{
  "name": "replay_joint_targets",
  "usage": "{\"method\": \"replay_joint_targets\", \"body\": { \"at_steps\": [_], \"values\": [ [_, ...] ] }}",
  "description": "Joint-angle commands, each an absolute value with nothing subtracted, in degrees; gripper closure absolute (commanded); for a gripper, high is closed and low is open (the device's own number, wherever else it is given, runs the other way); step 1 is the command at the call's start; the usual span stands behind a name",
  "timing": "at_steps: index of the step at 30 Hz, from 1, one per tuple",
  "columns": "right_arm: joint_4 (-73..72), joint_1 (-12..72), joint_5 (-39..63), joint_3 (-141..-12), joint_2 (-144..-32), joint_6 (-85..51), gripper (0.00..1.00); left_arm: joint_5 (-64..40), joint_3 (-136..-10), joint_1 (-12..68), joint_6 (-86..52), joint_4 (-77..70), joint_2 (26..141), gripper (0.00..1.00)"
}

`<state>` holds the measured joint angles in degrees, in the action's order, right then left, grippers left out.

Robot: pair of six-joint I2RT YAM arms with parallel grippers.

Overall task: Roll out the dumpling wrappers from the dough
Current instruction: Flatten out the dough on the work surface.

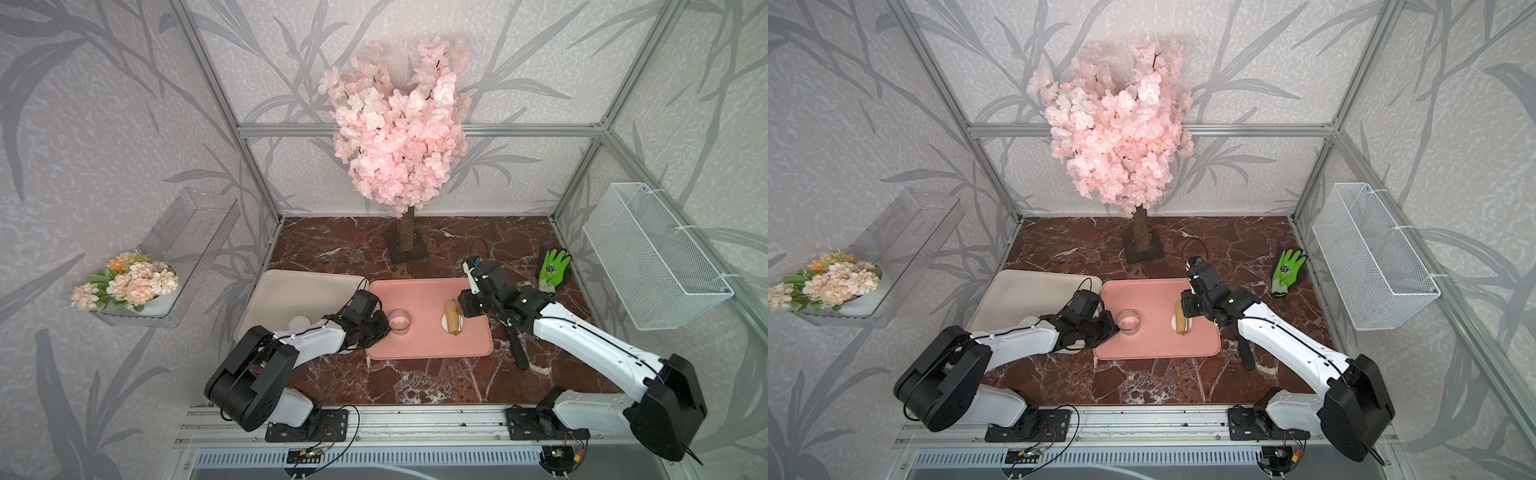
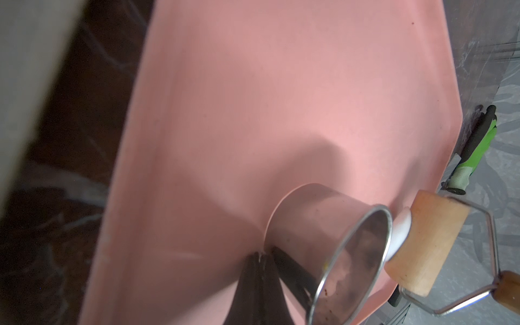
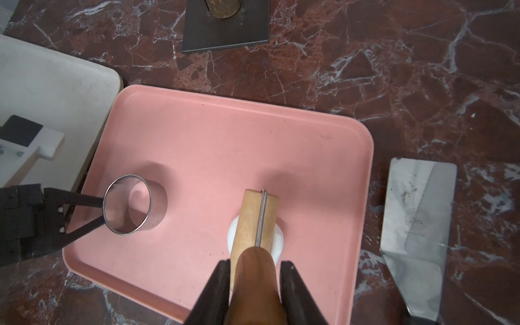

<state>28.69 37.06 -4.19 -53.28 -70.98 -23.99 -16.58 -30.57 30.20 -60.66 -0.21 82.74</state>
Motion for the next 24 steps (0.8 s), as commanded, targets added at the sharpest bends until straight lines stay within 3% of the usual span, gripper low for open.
{"method": "replay_joint_targets", "body": {
  "at_steps": [1, 12, 24],
  "values": [
    [29.91, 37.00, -0.18, -52.87, -69.75, -23.86, 1.00, -13.56, -27.77, 29.93, -60.72, 8.32, 84.97, 1.00],
    [24.96, 37.00, -0.20, -50.60, -75.57, -25.86, 1.00, -13.73, -28.01, 29.96, -60.64, 8.45, 84.97, 1.00],
    [24.37, 36.76, -4.52, -58.44, -74.31, -22.24, 1.00, -13.94, -27.84, 29.93, -60.73, 8.04, 85.16, 1.00]
  ]
}}
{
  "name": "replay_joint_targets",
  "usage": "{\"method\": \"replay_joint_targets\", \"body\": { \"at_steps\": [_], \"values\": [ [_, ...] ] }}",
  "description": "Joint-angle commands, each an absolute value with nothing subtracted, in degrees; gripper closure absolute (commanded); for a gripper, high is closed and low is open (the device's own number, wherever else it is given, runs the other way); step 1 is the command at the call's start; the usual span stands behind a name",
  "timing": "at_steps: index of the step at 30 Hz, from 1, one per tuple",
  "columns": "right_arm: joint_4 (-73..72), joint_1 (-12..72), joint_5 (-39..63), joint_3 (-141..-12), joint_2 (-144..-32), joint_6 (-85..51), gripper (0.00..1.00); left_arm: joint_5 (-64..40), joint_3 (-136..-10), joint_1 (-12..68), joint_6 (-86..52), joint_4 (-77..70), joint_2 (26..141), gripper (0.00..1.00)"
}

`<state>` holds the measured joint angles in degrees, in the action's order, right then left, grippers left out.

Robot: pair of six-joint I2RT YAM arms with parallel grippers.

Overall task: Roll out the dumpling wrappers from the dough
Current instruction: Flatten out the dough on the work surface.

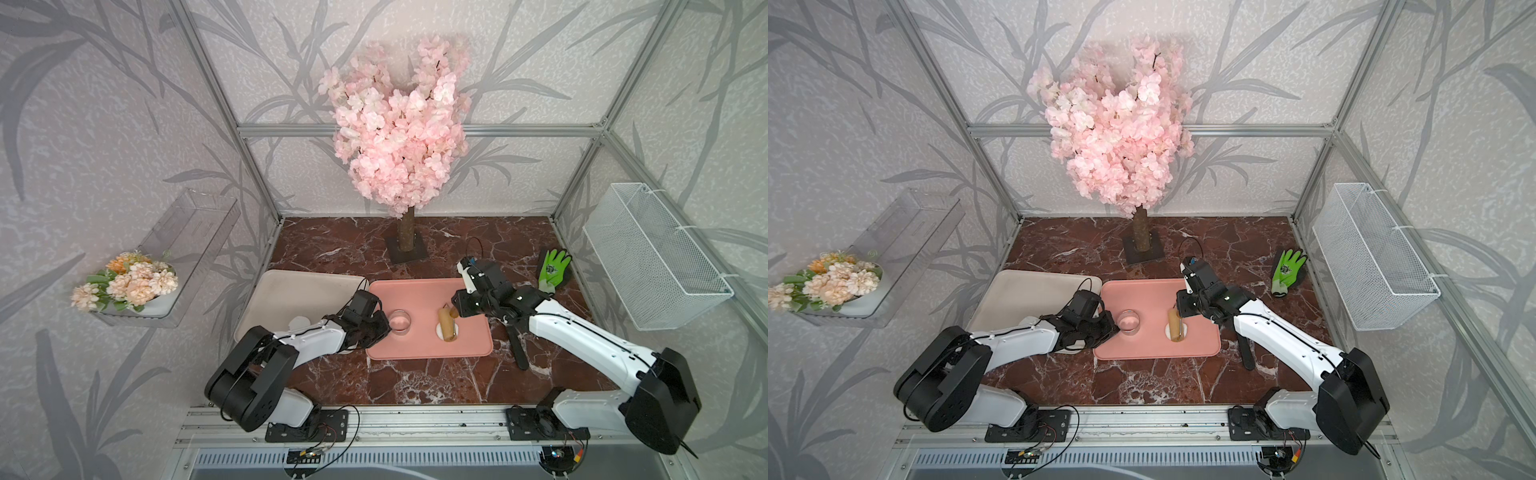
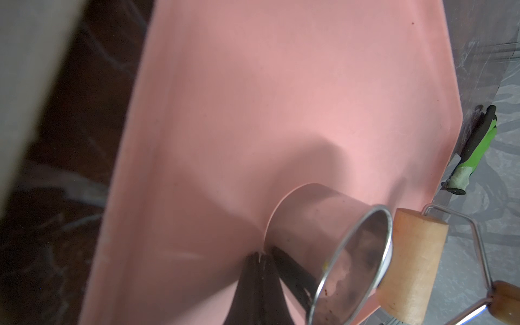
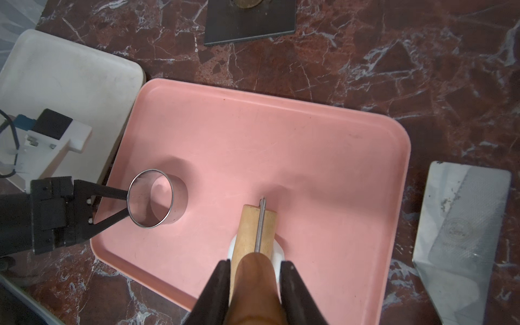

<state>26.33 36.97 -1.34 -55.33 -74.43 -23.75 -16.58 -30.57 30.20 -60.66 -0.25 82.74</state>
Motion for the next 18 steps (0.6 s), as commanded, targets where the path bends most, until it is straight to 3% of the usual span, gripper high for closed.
{"method": "replay_joint_targets", "body": {
  "at_steps": [1, 11, 18],
  "values": [
    [23.97, 36.58, -4.21, -58.48, -74.43, -22.34, 1.00, -13.96, -27.79, 29.93, -60.73, 7.91, 85.25, 1.00],
    [28.54, 36.21, -3.15, -59.45, -81.99, -24.03, 1.00, -14.06, -27.96, 29.96, -60.53, 7.86, 85.34, 1.00],
    [30.05, 30.71, -6.20, -57.41, -75.66, -21.73, 1.00, -14.04, -27.83, 29.92, -60.56, 7.86, 84.99, 1.00]
  ]
}}
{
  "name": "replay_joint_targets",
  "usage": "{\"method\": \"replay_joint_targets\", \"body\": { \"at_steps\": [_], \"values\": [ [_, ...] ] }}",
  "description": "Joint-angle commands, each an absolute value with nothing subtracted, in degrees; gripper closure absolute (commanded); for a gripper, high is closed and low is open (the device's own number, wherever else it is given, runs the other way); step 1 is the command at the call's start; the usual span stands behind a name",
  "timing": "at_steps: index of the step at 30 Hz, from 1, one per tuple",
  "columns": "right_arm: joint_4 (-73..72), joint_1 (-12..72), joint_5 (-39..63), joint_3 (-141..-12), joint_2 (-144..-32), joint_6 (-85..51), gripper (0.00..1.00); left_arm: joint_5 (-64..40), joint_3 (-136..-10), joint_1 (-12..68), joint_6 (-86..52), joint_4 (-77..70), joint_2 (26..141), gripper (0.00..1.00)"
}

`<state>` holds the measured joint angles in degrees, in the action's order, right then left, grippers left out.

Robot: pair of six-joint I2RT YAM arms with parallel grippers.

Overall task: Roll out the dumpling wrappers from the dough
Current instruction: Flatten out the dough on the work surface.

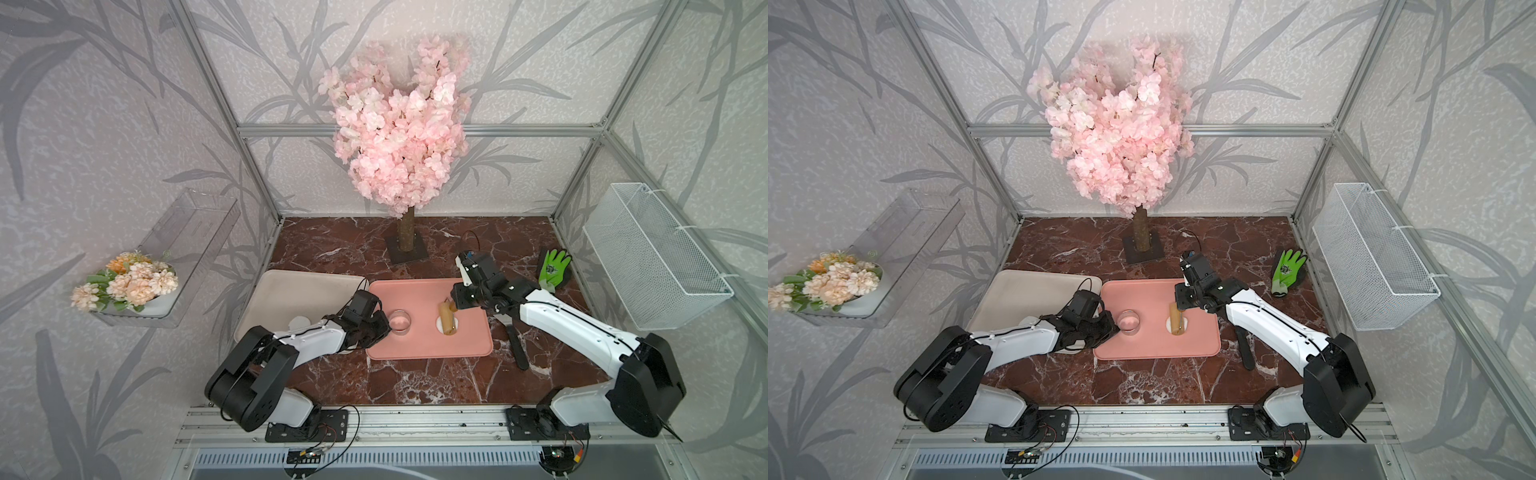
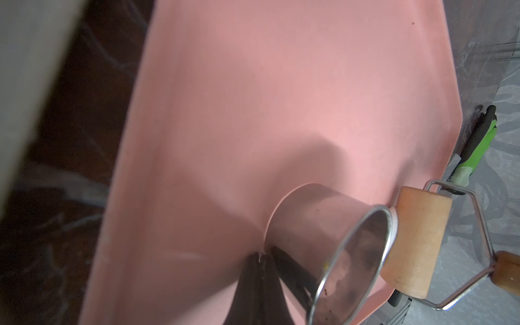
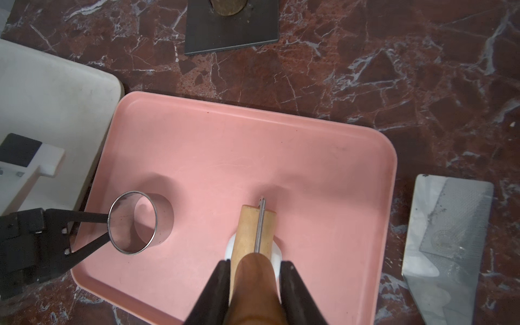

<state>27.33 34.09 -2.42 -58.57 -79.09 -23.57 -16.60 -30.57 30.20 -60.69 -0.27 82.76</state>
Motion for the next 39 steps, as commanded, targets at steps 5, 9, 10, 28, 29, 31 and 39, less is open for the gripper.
{"method": "replay_joint_targets", "body": {
  "at_steps": [5, 9, 10, 28, 29, 31, 39],
  "values": [
    [30.46, 28.54, -7.55, -53.31, -72.86, -19.95, 1.00, -14.13, -27.77, 29.93, -60.56, 7.54, 85.25, 1.00],
    [30.12, 28.52, -4.62, -51.98, -72.79, -20.29, 1.00, -14.24, -28.08, 29.96, -60.48, 7.59, 85.66, 1.00],
    [29.91, 28.50, -4.38, -52.19, -72.54, -20.58, 1.00, -14.31, -28.17, 29.91, -60.47, 7.64, 85.69, 1.00],
    [29.51, 31.95, -2.54, -62.31, -72.27, -19.63, 1.00, -14.05, -27.77, 29.93, -60.73, 7.93, 85.14, 1.00],
    [29.70, 31.99, -2.55, -62.63, -72.31, -19.48, 1.00, -14.21, -27.73, 29.97, -60.66, 7.82, 85.23, 1.00],
    [29.90, 32.01, -2.38, -62.57, -72.80, -19.52, 1.00, -14.32, -27.74, 29.97, -60.64, 7.55, 85.46, 1.00],
    [25.18, 33.04, 0.59, -57.99, -77.21, -22.30, 1.00, -14.23, -27.96, 29.95, -60.73, 7.73, 85.33, 1.00]
  ]
}}
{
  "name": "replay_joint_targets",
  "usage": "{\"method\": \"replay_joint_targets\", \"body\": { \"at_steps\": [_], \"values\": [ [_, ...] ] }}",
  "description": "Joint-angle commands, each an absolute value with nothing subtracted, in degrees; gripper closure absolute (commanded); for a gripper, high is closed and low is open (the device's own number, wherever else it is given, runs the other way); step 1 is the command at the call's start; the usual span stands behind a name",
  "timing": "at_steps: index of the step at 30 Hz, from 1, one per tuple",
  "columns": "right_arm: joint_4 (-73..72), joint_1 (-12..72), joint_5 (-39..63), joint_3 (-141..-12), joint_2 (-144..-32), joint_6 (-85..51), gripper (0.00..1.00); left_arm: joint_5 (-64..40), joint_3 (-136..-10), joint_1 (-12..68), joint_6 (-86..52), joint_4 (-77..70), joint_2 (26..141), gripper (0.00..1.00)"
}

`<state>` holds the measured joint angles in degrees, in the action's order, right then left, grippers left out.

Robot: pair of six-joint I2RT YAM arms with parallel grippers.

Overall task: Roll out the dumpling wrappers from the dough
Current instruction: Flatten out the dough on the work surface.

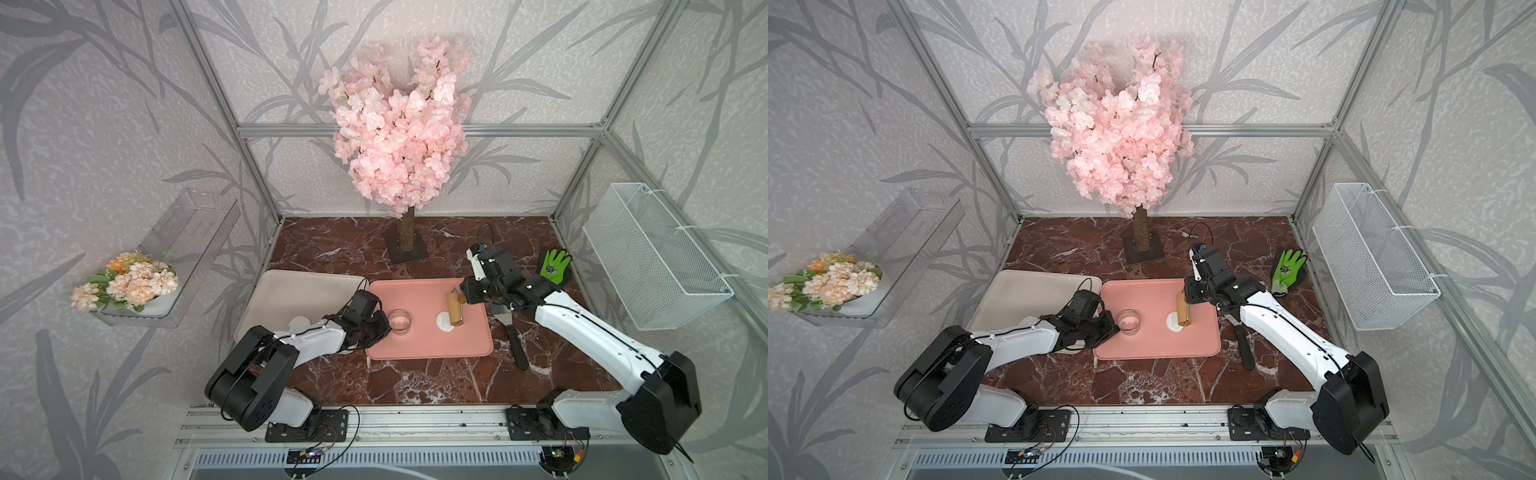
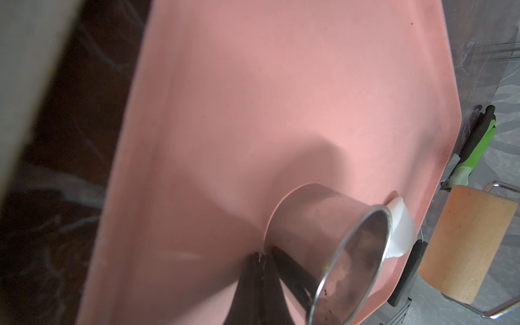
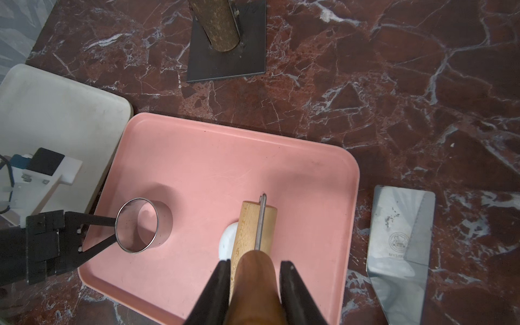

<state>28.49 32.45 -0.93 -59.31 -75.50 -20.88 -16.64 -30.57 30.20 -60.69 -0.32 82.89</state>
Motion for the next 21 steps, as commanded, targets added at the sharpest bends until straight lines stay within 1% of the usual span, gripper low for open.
{"method": "replay_joint_targets", "body": {
  "at_steps": [1, 8, 17, 21],
  "values": [
    [24.49, 33.38, 0.46, -57.56, -77.77, -22.34, 1.00, -14.09, -27.94, 29.97, -60.73, 7.73, 85.29, 1.00],
    [23.28, 34.06, 0.21, -55.24, -81.59, -22.93, 1.00, -14.05, -27.51, 29.89, -60.92, 7.64, 84.81, 1.00],
    [22.28, 37.80, 0.88, -55.28, -86.22, -24.61, 1.00, -14.26, -27.67, 29.97, -60.82, 7.16, 85.76, 1.00],
    [20.90, 38.21, 1.89, -54.22, -87.70, -26.69, 1.00, -14.25, -27.68, 29.91, -60.82, 7.13, 85.72, 1.00]
  ]
}}
